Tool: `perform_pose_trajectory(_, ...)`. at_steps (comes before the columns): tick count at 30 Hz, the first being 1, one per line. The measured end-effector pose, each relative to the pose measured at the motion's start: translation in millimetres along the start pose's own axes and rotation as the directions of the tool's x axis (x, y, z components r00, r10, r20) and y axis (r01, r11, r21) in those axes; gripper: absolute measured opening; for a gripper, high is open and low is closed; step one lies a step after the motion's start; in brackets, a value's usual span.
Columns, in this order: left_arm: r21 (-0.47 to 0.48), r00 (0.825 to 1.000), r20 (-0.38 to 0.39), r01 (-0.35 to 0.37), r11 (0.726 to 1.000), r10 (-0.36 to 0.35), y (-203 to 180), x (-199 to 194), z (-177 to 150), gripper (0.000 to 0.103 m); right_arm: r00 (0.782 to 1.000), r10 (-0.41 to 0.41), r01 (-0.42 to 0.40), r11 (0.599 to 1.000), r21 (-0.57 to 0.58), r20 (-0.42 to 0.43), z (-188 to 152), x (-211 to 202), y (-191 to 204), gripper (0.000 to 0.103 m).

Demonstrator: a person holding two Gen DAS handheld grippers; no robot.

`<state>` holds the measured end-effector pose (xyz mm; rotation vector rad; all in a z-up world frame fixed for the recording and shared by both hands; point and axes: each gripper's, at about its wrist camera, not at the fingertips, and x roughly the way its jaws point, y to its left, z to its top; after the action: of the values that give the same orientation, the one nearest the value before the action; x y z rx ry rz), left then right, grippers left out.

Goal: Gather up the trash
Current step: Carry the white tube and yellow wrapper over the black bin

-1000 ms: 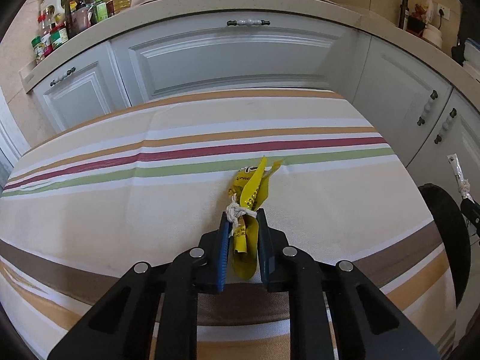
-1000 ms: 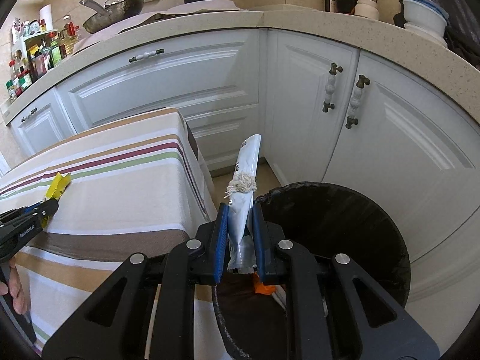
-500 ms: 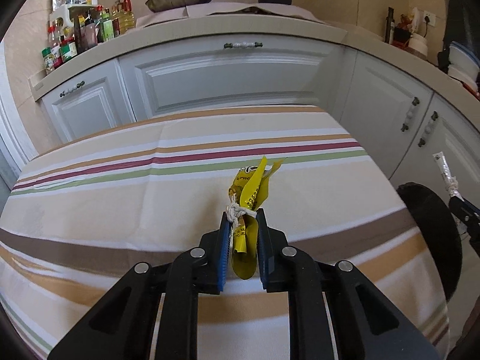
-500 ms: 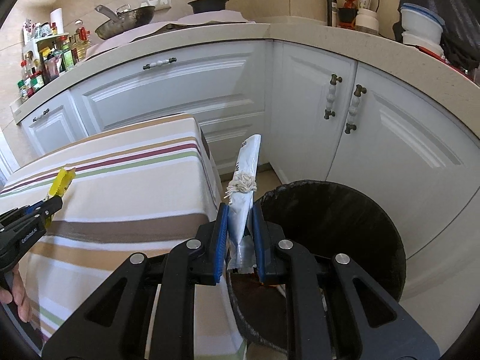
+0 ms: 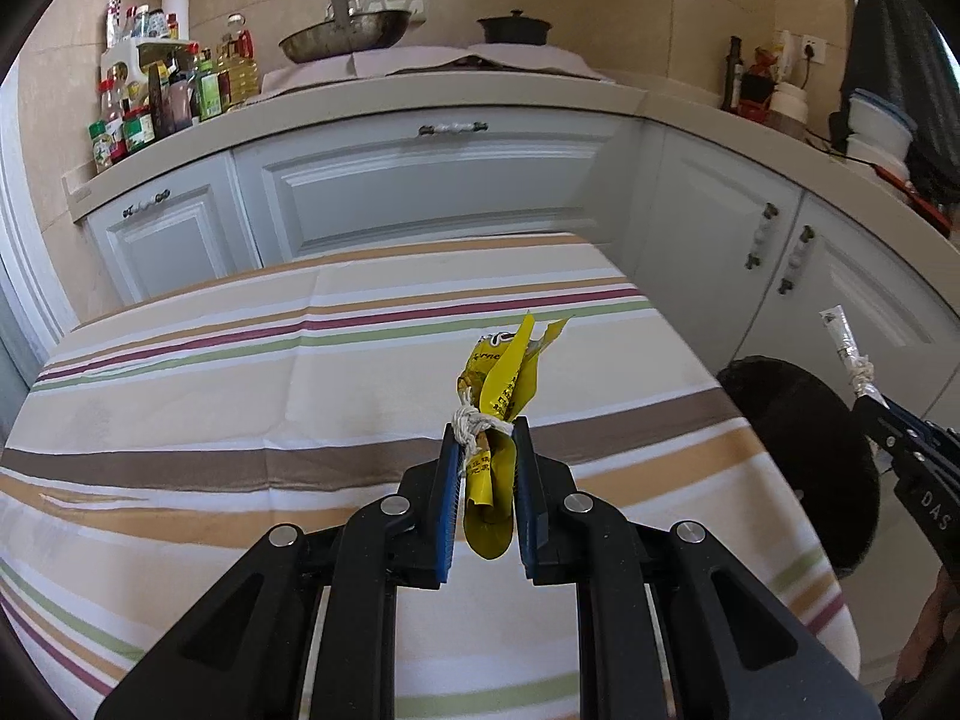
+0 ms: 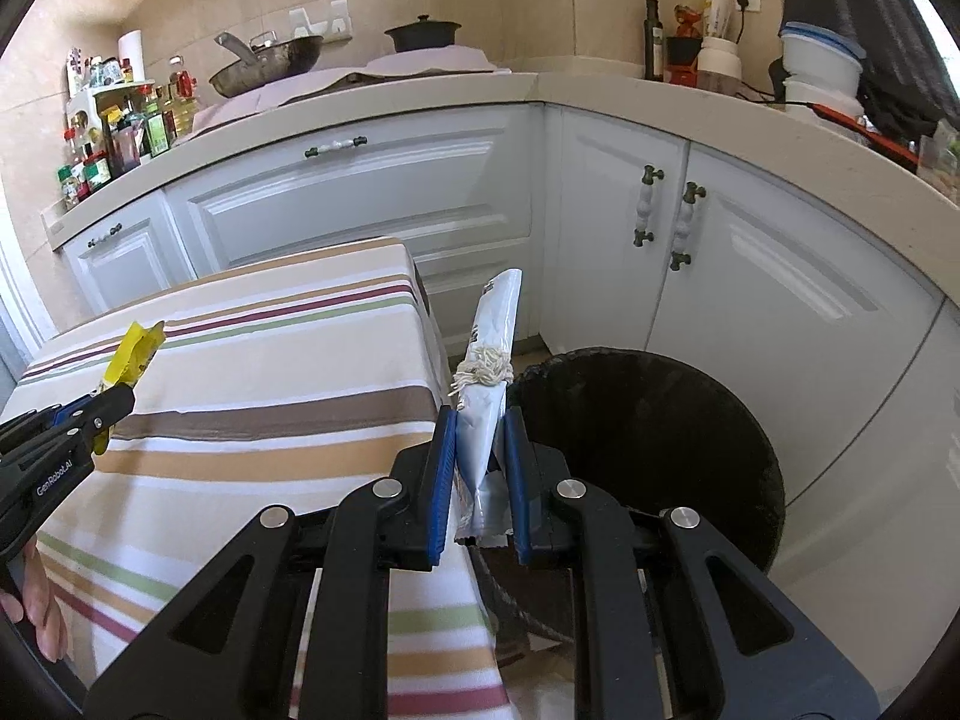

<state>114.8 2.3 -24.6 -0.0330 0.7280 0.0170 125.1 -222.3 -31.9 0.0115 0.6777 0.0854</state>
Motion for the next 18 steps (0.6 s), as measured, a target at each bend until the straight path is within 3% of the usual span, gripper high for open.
perform_pose_trajectory(18, 0.107, 0.988, 0.057, 0.135, 0.985, -0.142, -73.5, -33.7, -5.7, 0.017, 0.992, -0.107, 0.102, 0.991, 0.085, 0.064, -17.5, -52.4, -59.0, 0.016)
